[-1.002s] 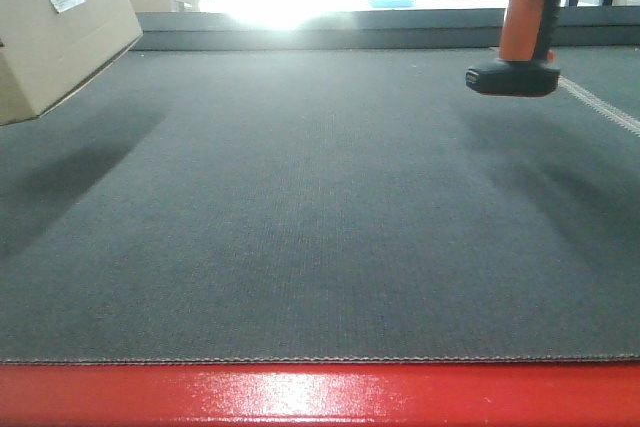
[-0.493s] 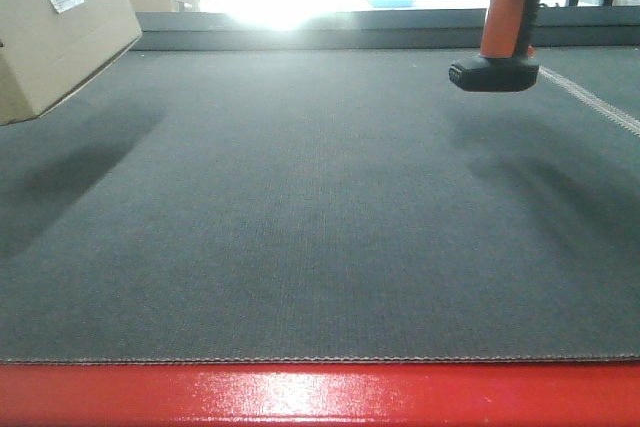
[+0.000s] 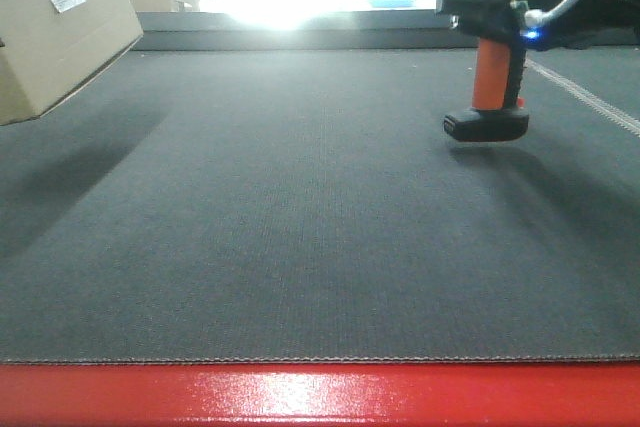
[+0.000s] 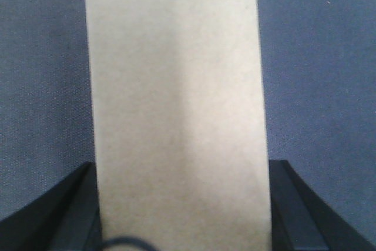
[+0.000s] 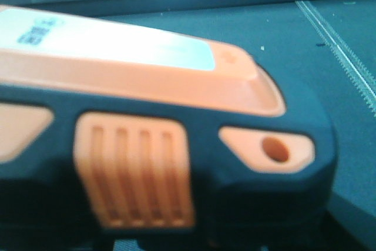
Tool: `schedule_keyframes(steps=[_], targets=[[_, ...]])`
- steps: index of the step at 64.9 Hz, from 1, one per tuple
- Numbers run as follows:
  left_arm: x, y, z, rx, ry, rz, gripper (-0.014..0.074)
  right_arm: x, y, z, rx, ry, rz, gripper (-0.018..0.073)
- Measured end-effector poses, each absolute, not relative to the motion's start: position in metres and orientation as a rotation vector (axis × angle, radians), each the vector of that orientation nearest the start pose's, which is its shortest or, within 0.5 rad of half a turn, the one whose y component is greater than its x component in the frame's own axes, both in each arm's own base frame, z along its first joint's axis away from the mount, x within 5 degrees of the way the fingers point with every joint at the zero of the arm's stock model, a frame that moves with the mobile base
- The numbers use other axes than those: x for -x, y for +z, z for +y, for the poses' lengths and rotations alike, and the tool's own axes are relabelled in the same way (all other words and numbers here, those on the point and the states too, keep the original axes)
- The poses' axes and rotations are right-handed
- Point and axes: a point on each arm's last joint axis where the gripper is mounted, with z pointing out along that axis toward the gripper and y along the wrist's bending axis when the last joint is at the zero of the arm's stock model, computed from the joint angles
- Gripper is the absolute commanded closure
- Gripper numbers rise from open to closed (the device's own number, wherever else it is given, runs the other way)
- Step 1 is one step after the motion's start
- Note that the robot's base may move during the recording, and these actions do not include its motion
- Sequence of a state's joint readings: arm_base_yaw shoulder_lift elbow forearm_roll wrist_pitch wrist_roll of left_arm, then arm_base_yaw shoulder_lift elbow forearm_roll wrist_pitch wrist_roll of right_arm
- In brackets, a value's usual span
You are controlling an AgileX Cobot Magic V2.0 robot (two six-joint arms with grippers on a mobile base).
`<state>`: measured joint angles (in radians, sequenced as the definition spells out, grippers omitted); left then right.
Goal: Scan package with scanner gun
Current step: 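Lower the scanner gun onto the table and open the right gripper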
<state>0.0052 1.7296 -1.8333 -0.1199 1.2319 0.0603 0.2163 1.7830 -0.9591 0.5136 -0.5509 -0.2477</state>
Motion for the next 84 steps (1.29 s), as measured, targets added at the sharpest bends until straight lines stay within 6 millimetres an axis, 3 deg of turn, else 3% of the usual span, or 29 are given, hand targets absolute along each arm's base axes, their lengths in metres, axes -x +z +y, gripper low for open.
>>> schedule_keyframes(steps=[33,37,48,55,84], targets=[[-0.3706,0.387,-0.0084,-0.06,-0.138,2.605,0.0708,-0.3812,0.2103,0.0598,-0.168,0.051,1.806,0.0686],[-0.3706,0.387,-0.0084,-0.06,-0.138,2.605,0.0708,-0.3811,0.2099,0.06,-0.168,0.052,1.811,0.0587],[-0.3706,0.387,-0.0084,-0.06,-0.138,2.605,0.0708,-0.3808,0.2087,0.0605,-0.167,0.058,1.825,0.0136],[-0.3706,0.387,-0.0087,-0.059,-0.144,2.604,0.0708,-0.3808,0.2087,0.0605,-0.167,0.058,1.825,-0.0014],[-0.3704,0.3871,-0.0102,-0.058,-0.167,2.605,0.0708,-0.3725,0.2165,0.0648,-0.079,0.075,1.92,-0.0001]])
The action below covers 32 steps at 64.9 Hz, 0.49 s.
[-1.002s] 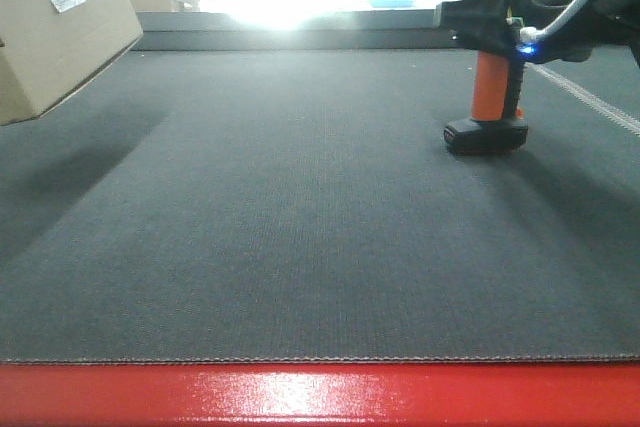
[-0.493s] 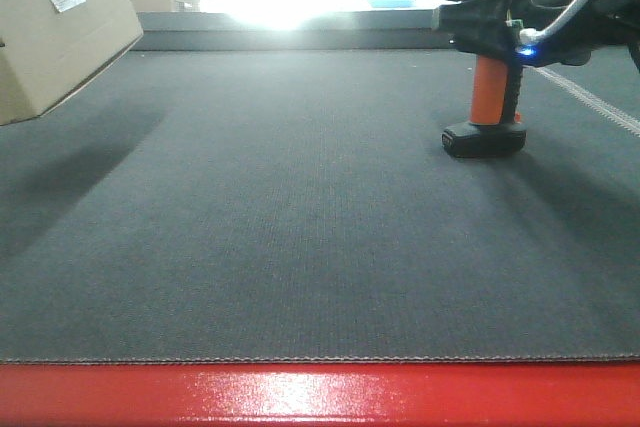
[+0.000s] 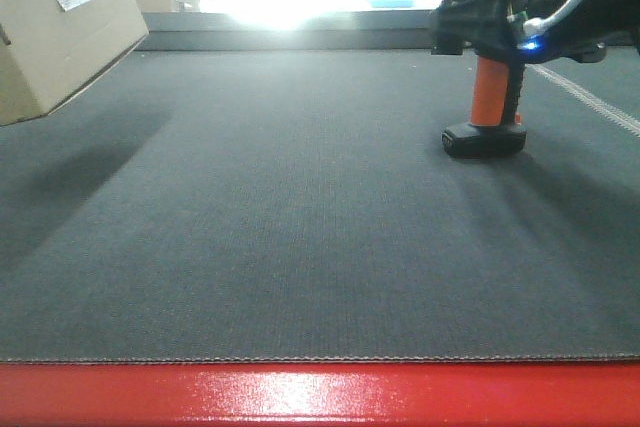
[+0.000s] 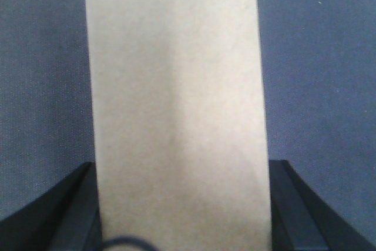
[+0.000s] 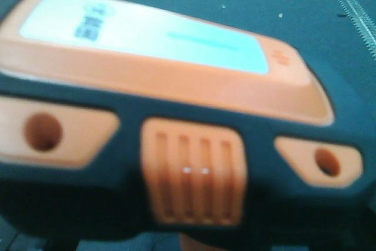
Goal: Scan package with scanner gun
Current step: 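Lower the scanner gun onto the table and open the right gripper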
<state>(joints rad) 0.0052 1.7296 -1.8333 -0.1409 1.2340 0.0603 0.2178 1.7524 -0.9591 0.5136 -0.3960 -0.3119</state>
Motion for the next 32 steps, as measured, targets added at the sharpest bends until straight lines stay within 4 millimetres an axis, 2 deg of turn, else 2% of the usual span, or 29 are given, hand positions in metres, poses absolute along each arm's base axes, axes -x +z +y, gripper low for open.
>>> schedule_keyframes(steps=[12,22,32], targets=[[-0.37,0.387,-0.01,-0.058,-0.167,2.605,0.0708,-0.366,0.225,0.057,-0.081,0.104,1.981,-0.0001],[-0.37,0.387,-0.01,-0.058,-0.169,2.605,0.0708,-0.361,0.233,0.038,-0.123,0.103,2.013,-0.0001],[-0.37,0.387,-0.01,-0.055,-0.17,2.605,0.0708,-0.348,0.241,0.032,-0.121,0.129,2.063,-0.0001]])
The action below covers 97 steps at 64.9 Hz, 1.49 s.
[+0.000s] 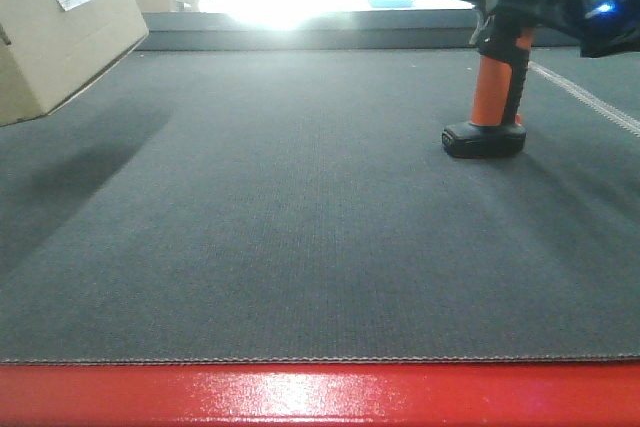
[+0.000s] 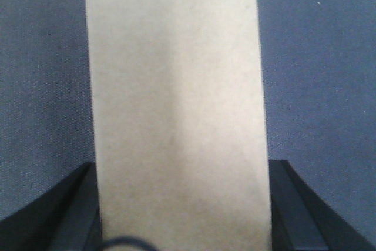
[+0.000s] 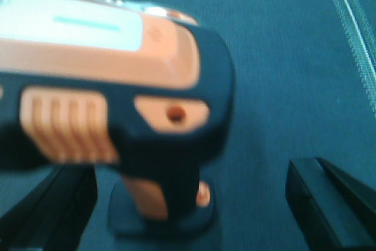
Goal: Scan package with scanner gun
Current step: 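Lower the scanner gun onto the table and open the right gripper, then lower the box onto the table and open the left gripper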
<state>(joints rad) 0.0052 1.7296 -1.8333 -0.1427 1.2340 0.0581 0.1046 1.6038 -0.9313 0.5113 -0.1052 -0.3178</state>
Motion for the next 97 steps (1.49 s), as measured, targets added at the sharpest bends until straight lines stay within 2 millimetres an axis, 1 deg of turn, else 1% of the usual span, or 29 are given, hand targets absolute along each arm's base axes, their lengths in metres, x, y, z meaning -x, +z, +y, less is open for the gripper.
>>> schedule_keyframes(steps=[11,21,29,32,36,39,46,47,49,50,52,59,68,72,75,80,82,85,88,91,93,97], targets=[[-0.37,0.387,-0.01,-0.054,-0.158,2.606,0.0708,-0.325,0.246,0.033,-0.09,0.164,2.116,-0.0001],[-0.371,0.386,-0.007,-0.057,-0.114,2.61,0.0708,-0.301,0.252,0.032,-0.078,0.178,2.12,-0.0001],[-0.38,0.374,-0.004,-0.057,-0.071,2.643,0.0708,-0.282,0.262,0.032,-0.065,0.194,2.106,0.0001],[-0.384,0.368,-0.003,-0.058,-0.058,2.659,0.0708,-0.275,0.266,0.031,-0.062,0.2,2.099,0.0021],[-0.389,0.359,-0.002,-0.059,-0.048,2.681,0.0708,-0.266,0.274,0.031,-0.057,0.208,2.074,0.0095],[-0.394,0.352,-0.002,-0.057,-0.04,2.693,0.0708,-0.258,0.28,0.031,-0.052,0.216,2.056,0.0174],[-0.402,0.343,0.0,-0.043,-0.014,2.693,0.0708,-0.244,0.296,0.03,-0.04,0.231,2.007,0.0447],[-0.403,0.342,0.001,-0.038,-0.008,2.69,0.0708,-0.242,0.299,0.03,-0.037,0.231,2.0,0.0508],[-0.404,0.341,0.002,-0.026,0.009,2.686,0.0708,-0.238,0.304,0.03,-0.034,0.235,1.979,0.0587],[-0.405,0.34,0.002,-0.022,0.008,2.686,0.0708,-0.236,0.307,0.03,-0.034,0.236,1.97,0.0645],[-0.407,0.338,0.004,-0.018,0.031,2.685,0.0708,-0.232,0.312,0.029,-0.029,0.237,1.951,0.072],[-0.411,0.332,0.007,-0.014,0.076,2.693,0.0708,-0.22,0.325,0.028,-0.017,0.239,1.897,0.0713],[-0.414,0.325,0.007,-0.009,0.088,2.71,0.07,-0.211,0.333,0.028,-0.007,0.234,1.858,0.0713],[-0.415,0.324,0.008,-0.01,0.091,2.714,0.0651,-0.21,0.335,0.027,-0.003,0.231,1.851,0.0713],[-0.415,0.323,0.008,-0.01,0.091,2.716,0.0582,-0.21,0.335,0.027,-0.002,0.23,1.85,0.0713],[-0.415,0.323,0.008,-0.01,0.091,2.722,0.0426,-0.21,0.335,0.027,0.0,0.228,1.849,0.0713],[-0.415,0.323,0.008,-0.01,0.094,2.726,0.0325,-0.21,0.335,0.027,0.0,0.229,1.849,0.0713],[-0.414,0.322,0.008,-0.01,0.095,2.732,0.0223,-0.21,0.335,0.027,0.0,0.229,1.849,0.0713],[-0.413,0.322,0.008,-0.01,0.097,2.738,0.0094,-0.21,0.335,0.025,-0.01,0.221,1.848,0.0713],[-0.413,0.322,0.008,-0.01,0.096,2.74,0.0013,-0.21,0.335,0.022,-0.022,0.212,1.848,0.0713],[-0.413,0.322,0.008,-0.01,0.096,2.74,-0.0027,-0.21,0.335,0.02,-0.033,0.203,1.847,0.0713],[-0.413,0.322,0.008,-0.009,0.096,2.748,-0.0008,-0.211,0.335,0.011,-0.071,0.171,1.845,0.0713]])
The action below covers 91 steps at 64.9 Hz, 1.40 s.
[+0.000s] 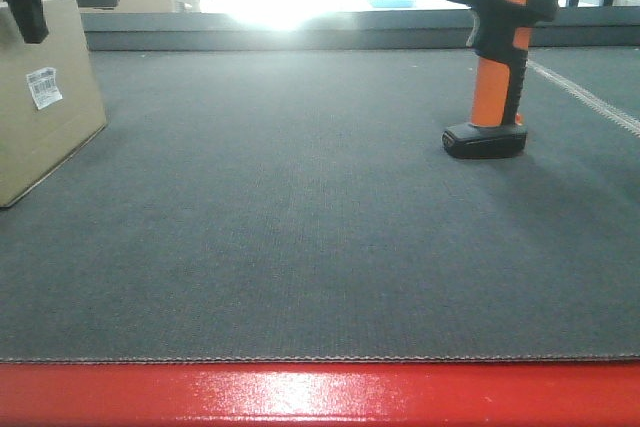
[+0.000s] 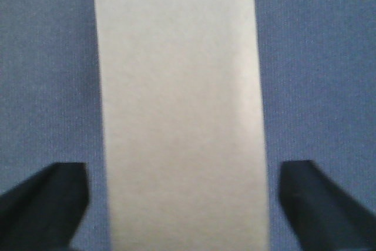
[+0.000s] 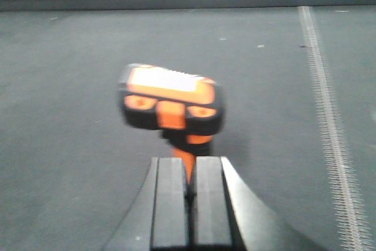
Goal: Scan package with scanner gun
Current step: 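Lower the box onto the table and open the left gripper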
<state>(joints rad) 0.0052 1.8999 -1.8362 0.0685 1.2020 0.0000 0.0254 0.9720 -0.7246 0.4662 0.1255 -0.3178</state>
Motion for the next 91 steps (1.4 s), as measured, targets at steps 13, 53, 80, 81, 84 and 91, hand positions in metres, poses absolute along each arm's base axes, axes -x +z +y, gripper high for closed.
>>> schedule_keyframes(steps=[13,53,80,81,84,91], targets=[[-0.404,0.336,0.006,-0.023,0.099,2.729,0.0009,-0.21,0.333,-0.015,-0.104,0.025,1.859,0.0713],[-0.299,0.419,-0.005,-0.072,0.065,2.322,0.0707,-0.177,0.286,-0.014,-0.085,-0.018,1.947,0.0713],[-0.199,0.362,-0.004,-0.087,0.049,1.95,0.0707,-0.143,0.264,-0.013,-0.067,-0.059,1.893,0.0713],[-0.196,0.359,-0.004,-0.087,0.048,1.938,0.0707,-0.141,0.265,-0.012,-0.067,-0.06,1.883,0.0713],[-0.185,0.349,-0.004,-0.088,0.046,1.897,0.0707,-0.135,0.266,-0.012,-0.067,-0.064,1.852,0.0713],[-0.161,0.329,-0.004,-0.088,0.041,1.82,0.0707,-0.119,0.268,-0.01,-0.063,-0.066,1.786,0.0713]])
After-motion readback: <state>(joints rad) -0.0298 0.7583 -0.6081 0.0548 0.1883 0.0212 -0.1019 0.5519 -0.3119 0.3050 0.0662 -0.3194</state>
